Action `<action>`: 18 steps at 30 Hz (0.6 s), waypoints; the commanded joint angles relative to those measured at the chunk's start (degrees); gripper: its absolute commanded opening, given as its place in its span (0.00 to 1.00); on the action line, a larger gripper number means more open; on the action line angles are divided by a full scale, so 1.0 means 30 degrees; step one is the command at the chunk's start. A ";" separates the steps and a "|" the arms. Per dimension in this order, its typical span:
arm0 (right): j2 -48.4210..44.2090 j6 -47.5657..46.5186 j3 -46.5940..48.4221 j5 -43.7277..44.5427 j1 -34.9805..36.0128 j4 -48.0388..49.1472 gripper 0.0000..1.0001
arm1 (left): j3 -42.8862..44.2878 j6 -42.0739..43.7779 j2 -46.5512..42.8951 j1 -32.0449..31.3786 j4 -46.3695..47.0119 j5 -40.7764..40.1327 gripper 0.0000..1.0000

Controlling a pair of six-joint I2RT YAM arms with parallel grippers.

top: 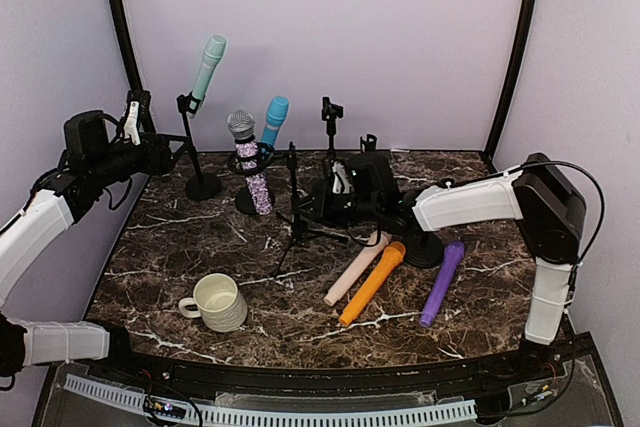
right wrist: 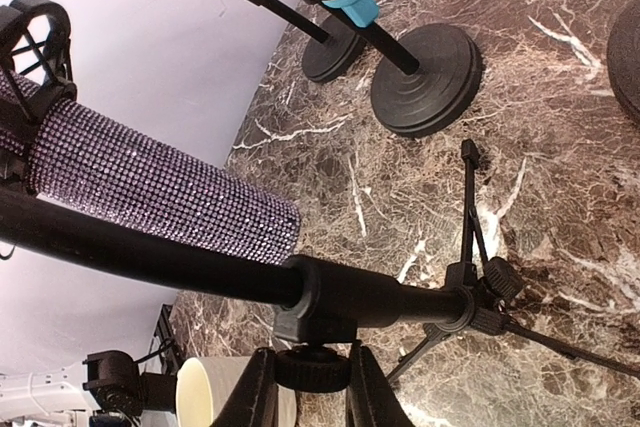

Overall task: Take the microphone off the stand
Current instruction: Unscrew the knob on the stand of the microphone stand.

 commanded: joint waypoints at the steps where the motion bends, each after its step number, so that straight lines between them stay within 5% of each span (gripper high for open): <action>1: 0.0137 -0.0462 0.0520 0.0715 0.0086 0.0226 0.14 | -0.0331 0.0192 -0.0108 -0.0034 0.0528 -0.0115 0.74; 18: 0.0899 -0.4151 0.2572 0.8182 0.2028 -0.5345 0.07 | -0.0339 0.0106 0.0055 -0.0030 0.0528 0.0213 0.74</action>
